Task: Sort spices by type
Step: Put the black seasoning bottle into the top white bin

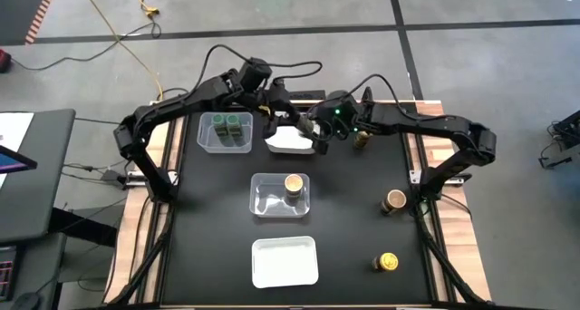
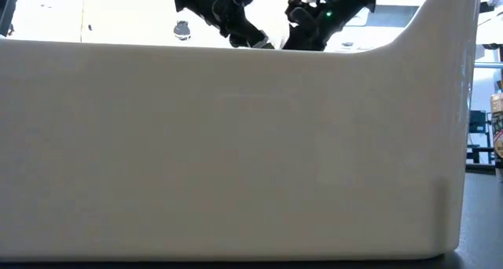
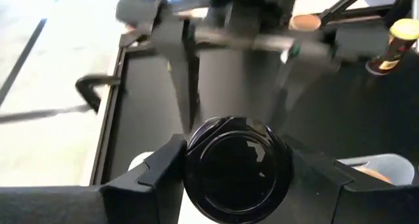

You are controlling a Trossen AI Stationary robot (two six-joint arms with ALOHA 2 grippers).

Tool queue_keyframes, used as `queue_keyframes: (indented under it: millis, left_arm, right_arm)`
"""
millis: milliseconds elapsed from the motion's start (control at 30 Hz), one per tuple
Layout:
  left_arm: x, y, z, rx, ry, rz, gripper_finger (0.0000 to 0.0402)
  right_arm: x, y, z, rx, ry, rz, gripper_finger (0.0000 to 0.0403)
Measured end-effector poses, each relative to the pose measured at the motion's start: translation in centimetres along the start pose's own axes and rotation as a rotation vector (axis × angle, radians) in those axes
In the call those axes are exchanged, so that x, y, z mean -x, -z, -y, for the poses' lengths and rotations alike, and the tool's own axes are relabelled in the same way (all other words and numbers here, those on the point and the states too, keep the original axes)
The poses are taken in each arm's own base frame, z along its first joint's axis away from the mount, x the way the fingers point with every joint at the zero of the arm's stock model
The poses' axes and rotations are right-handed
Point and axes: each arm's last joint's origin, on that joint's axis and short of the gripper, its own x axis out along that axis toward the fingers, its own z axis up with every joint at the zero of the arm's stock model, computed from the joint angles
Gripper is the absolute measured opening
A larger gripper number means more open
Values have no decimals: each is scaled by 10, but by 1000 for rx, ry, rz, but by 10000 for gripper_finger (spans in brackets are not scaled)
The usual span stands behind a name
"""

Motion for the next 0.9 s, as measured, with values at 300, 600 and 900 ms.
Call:
queue_keyframes:
  millis: [300,600,900]
  left_arm:
    - [1,28,-25,95,-64,-139,206]
    - [-35,82,-57,301,-66,-304,206]
    - [-68,116,-66,306,-97,-434,206]
  right_arm:
    - [39,16,23,-210,64,-161,362]
    - [48,16,26,-398,86,-147,362]
    - [48,16,25,-397,84,-148,362]
